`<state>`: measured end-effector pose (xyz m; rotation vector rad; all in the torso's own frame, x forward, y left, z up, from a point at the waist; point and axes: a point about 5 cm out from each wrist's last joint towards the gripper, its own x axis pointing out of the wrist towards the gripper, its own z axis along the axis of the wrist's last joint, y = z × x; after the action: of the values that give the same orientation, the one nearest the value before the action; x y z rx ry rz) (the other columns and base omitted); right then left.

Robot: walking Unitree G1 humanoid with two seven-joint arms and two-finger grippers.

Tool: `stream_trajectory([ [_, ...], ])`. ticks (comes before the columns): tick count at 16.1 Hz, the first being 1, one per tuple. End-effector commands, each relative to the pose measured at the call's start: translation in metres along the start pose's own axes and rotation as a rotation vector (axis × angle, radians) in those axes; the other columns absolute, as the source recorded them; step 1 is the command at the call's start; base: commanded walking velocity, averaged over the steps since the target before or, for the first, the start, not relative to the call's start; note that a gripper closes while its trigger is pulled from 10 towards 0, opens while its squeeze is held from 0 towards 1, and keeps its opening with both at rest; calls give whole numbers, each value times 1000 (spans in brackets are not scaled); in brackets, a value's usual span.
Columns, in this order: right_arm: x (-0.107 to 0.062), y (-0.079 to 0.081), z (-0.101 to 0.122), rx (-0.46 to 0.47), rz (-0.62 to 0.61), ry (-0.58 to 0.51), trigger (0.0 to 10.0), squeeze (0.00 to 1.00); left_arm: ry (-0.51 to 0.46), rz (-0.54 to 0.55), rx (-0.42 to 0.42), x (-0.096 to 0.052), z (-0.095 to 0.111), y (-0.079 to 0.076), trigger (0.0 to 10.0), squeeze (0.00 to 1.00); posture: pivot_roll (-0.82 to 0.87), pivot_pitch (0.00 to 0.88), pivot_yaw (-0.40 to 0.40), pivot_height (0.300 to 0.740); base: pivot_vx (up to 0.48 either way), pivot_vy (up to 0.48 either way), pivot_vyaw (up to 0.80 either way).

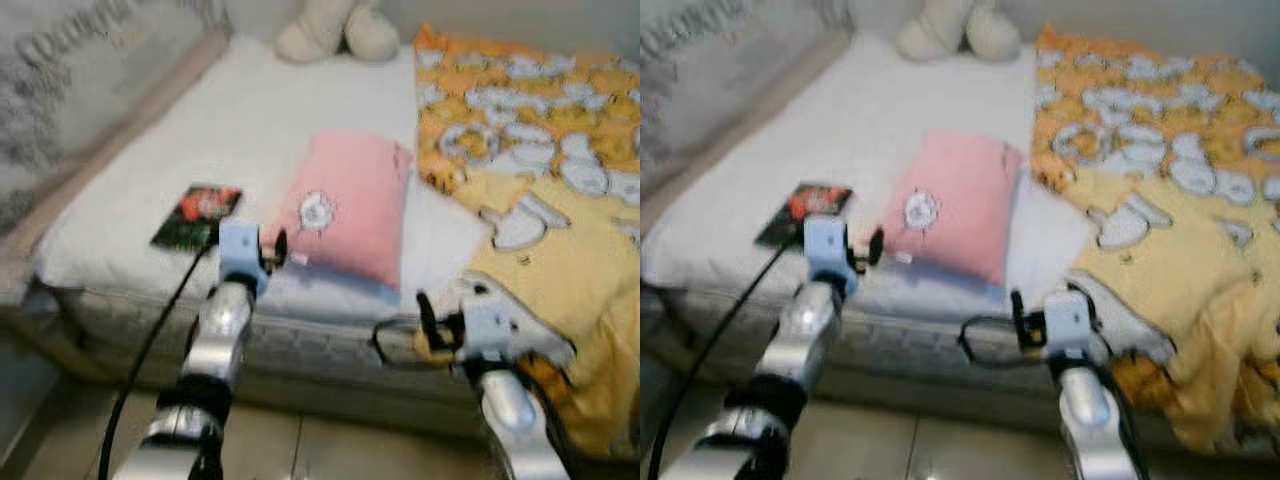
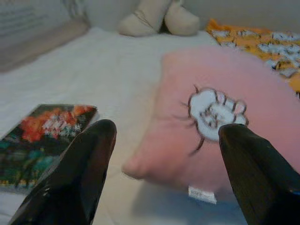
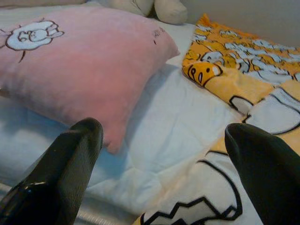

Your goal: Clean up the room

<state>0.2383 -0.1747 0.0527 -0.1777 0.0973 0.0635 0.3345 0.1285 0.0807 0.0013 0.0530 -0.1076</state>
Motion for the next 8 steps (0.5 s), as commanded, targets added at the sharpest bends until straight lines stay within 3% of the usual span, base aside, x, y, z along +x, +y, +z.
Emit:
stream_trajectory([
  [1,4,5,4,1,23,-14,10000,0,-17,10,13,4,7,2,10000,0,-79,0,29,740,472,0,0],
  [4,3,6,2,-3,36,-3,10000,0,-8,13,6,2,5,0,10000,0,-79,0,26,740,475,0,0],
  [8,3,7,3,-1,30,-12,10000,0,-12,-55,35,-1,2,-13,10000,0,-81,0,25,740,459,0,0],
])
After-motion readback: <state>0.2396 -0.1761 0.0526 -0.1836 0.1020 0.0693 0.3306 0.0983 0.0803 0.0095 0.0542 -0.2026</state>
